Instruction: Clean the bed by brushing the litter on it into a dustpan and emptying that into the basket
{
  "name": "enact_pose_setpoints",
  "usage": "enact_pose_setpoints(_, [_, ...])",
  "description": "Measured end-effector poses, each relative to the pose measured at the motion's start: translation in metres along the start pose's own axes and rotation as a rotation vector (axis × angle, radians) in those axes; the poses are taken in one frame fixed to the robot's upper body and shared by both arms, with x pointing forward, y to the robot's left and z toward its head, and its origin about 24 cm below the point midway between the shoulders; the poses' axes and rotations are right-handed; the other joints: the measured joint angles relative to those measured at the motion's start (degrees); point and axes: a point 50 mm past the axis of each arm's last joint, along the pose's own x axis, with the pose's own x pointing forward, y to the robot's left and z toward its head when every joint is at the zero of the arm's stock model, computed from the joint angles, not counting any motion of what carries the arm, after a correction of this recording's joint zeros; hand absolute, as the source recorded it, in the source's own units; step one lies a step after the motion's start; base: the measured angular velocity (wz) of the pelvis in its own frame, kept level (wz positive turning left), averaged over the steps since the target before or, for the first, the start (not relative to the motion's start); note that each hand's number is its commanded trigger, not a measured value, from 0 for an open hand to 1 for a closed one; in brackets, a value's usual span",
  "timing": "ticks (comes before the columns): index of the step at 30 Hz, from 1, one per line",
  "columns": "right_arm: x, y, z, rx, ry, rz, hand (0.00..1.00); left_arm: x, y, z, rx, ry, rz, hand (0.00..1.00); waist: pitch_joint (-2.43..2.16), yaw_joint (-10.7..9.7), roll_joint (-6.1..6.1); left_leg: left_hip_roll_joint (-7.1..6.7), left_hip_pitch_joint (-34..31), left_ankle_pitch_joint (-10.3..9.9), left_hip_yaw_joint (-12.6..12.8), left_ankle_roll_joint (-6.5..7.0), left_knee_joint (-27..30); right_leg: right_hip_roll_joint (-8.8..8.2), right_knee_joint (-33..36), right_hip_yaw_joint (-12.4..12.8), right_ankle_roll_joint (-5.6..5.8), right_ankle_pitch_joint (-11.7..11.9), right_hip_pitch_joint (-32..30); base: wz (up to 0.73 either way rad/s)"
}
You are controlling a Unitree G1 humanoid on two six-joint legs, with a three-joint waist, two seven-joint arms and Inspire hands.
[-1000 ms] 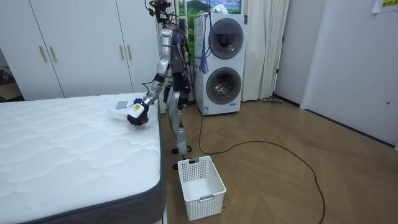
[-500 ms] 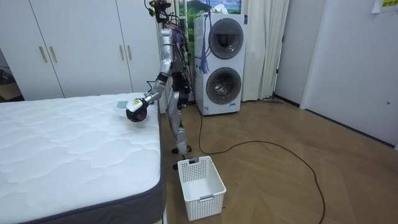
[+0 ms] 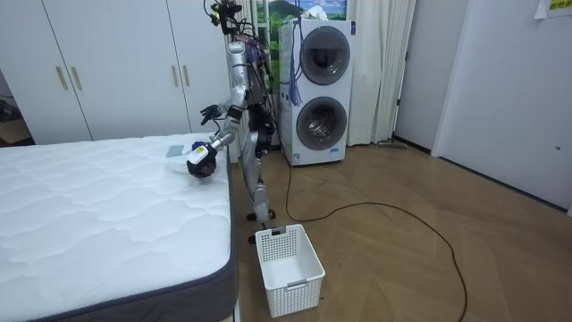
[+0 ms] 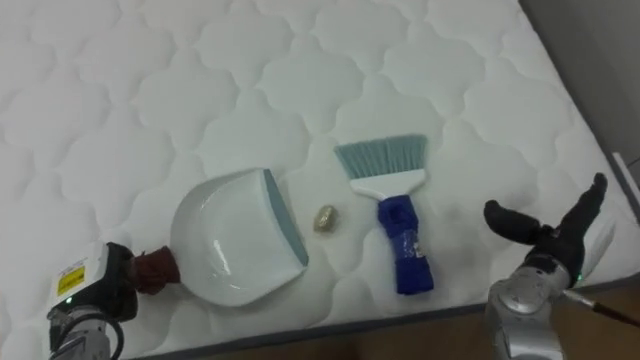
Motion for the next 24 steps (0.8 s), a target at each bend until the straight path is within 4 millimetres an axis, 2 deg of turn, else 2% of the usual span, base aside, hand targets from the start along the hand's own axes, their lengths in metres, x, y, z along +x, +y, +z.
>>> enact_pose_setpoints(3, [0.000,0.012,0.009,0.001,-0.027,0.038,0.00,0.000,-0.003,0.005,-0.025,0.010,-0.027,1.00,0.21,0.2,0.34,0.00,-1.9,0.0,0.1,0.00,0.6,-0.07,0.9,0.2,-0.03,0.0,-2.1,0.00])
enact_pose_setpoints(7, [-0.004,0.018,0.009,-0.018,-0.038,0.080,0.00,0.003,-0.003,0.009,-0.034,0.001,-0.067,1.00,0.28,1.5,0.44,0.14,-3.2,0.0,0.3,0.00,0.9,-0.06,1.3,0.0,-0.14,-0.1,-3.3,0.02])
enact_pose_setpoints(14, [-0.010,0.029,0.004,-0.083,-0.054,0.170,0.00,0.012,0.001,0.013,-0.062,0.015,-0.134,1.00,0.32,2.2,0.52,0.15,-3.6,0.0,0.3,0.00,0.9,-0.17,1.2,-0.4,-0.15,-0.1,-3.5,0.02])
enact_pose_setpoints(19, [-0.018,0.039,-0.003,-0.132,-0.048,0.255,0.00,0.017,0.003,0.019,-0.086,0.013,-0.162,1.00,0.97,2.9,1.40,0.14,-4.1,0.0,0.0,0.00,1.0,-0.32,1.3,-0.7,-0.16,-0.1,-3.9,0.00])
enact_pose_setpoints(24, [-0.025,0.049,-0.005,-0.160,-0.053,0.340,0.00,0.018,0.002,0.022,-0.101,0.012,-0.170,1.00,1.09,3.0,1.58,0.06,-4.6,0.0,-0.3,0.00,1.1,-0.39,1.2,-1.0,-0.19,-0.1,-4.2,0.02])
